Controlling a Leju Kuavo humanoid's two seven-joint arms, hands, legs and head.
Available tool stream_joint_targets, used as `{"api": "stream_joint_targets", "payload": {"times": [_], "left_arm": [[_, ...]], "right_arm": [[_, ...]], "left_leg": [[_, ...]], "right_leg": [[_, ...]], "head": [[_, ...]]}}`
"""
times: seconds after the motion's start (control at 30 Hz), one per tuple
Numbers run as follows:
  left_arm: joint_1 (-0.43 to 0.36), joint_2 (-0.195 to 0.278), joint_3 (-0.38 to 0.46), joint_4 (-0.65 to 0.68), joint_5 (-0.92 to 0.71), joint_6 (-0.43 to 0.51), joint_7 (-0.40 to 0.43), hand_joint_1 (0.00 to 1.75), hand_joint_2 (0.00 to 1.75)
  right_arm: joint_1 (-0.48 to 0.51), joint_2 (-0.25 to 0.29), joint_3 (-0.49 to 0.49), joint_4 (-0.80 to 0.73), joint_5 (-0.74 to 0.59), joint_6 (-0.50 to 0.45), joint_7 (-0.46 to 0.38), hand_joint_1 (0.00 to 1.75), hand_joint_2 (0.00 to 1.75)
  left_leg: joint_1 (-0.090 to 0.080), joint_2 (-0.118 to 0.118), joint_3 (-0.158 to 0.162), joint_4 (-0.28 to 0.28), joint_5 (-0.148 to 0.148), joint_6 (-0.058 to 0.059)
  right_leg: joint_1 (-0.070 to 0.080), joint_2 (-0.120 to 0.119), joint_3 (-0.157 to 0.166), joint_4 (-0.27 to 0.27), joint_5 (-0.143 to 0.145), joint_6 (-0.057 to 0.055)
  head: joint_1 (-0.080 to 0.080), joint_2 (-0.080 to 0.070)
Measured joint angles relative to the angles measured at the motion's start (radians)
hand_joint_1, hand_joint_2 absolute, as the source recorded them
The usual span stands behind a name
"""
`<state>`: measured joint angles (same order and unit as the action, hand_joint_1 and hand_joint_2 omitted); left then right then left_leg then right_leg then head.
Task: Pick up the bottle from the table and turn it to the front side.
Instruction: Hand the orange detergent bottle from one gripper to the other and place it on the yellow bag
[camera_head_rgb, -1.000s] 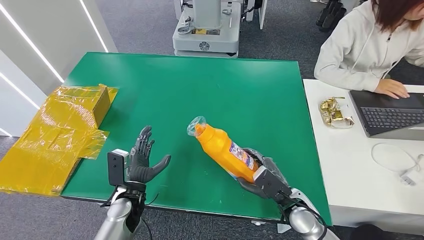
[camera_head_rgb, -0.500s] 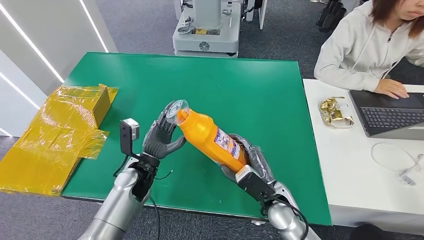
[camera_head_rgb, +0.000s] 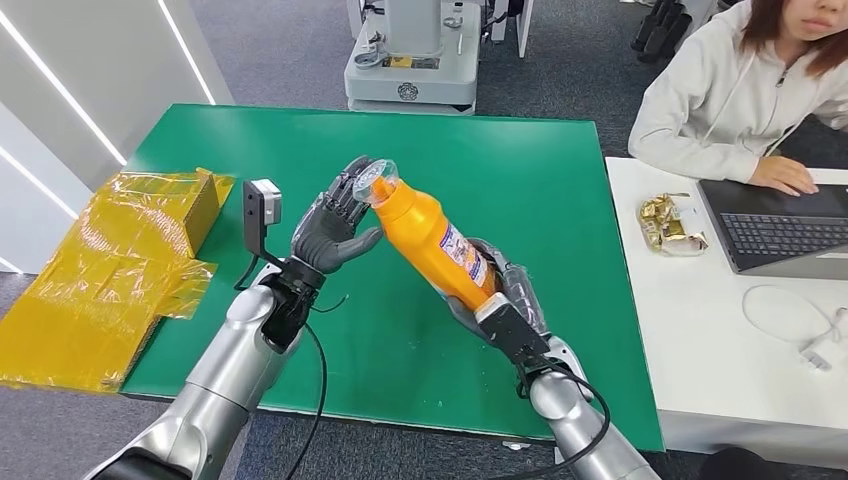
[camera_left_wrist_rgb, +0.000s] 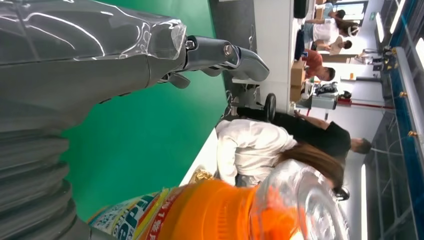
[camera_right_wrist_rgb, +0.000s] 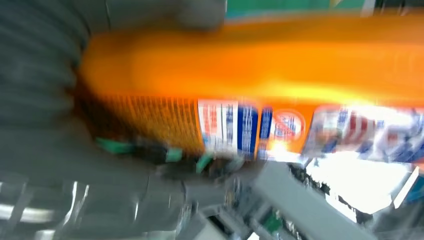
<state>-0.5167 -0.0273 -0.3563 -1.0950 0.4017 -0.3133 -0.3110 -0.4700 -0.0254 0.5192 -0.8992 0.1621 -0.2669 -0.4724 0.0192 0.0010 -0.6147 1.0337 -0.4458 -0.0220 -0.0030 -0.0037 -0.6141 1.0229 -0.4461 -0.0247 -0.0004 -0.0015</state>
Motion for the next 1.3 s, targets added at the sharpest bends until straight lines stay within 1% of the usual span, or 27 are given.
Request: {"api": "stream_joint_targets", "payload": {"times": [0.1, 0.23, 0.5, 0.6, 0.8, 1.03, 1.3], "left_arm": [[0.005, 0.013, 0.000, 0.006, 0.016, 0.009, -0.002, 0.00, 1.75], [0.019, 0.027, 0.000, 0.008, 0.022, 0.005, -0.008, 0.00, 1.75], [0.024, 0.032, -0.004, 0.009, 0.031, -0.023, -0.022, 0.00, 1.75], [0.022, 0.027, -0.016, 0.009, 0.055, -0.048, -0.016, 0.00, 1.75], [0.017, 0.012, -0.034, 0.009, 0.078, -0.060, -0.002, 0.00, 1.75], [-0.016, -0.037, -0.067, 0.008, 0.101, -0.071, 0.038, 0.00, 1.75], [-0.048, -0.073, -0.095, 0.013, 0.104, -0.059, 0.050, 0.00, 1.75]], "right_arm": [[0.004, -0.015, -0.033, -0.006, -0.013, -0.014, -0.010, 1.75, 1.75], [0.015, -0.032, -0.068, -0.018, -0.016, -0.007, -0.017, 1.75, 1.75], [0.018, -0.032, -0.072, -0.015, -0.003, 0.008, -0.026, 1.75, 1.75], [0.008, -0.019, -0.072, -0.004, -0.005, 0.009, -0.032, 1.75, 1.75], [-0.021, 0.011, -0.069, 0.018, -0.008, 0.011, -0.031, 1.75, 1.75], [-0.075, 0.065, -0.049, 0.050, -0.002, 0.021, -0.004, 1.75, 1.75], [-0.099, 0.116, -0.025, 0.076, 0.035, 0.011, 0.032, 1.75, 1.75]], "left_leg": [[0.000, 0.000, 0.000, 0.000, 0.000, 0.000], [0.000, 0.000, 0.000, 0.000, 0.000, 0.000], [0.000, 0.000, 0.000, 0.000, 0.000, 0.000], [0.000, 0.000, 0.000, 0.000, 0.000, 0.000], [0.000, 0.000, 0.000, 0.000, 0.000, 0.000], [0.000, 0.000, 0.000, 0.000, 0.000, 0.000], [0.000, 0.000, 0.000, 0.000, 0.000, 0.000]], "right_leg": [[0.000, 0.000, 0.000, 0.000, 0.000, 0.000], [0.000, 0.000, 0.000, 0.000, 0.000, 0.000], [0.000, 0.000, 0.000, 0.000, 0.000, 0.000], [0.000, 0.000, 0.000, 0.000, 0.000, 0.000], [0.000, 0.000, 0.000, 0.000, 0.000, 0.000], [0.000, 0.000, 0.000, 0.000, 0.000, 0.000], [0.000, 0.000, 0.000, 0.000, 0.000, 0.000]], "head": [[0.000, 0.000], [0.000, 0.000], [0.000, 0.000], [0.000, 0.000], [0.000, 0.000], [0.000, 0.000], [0.000, 0.000]]}}
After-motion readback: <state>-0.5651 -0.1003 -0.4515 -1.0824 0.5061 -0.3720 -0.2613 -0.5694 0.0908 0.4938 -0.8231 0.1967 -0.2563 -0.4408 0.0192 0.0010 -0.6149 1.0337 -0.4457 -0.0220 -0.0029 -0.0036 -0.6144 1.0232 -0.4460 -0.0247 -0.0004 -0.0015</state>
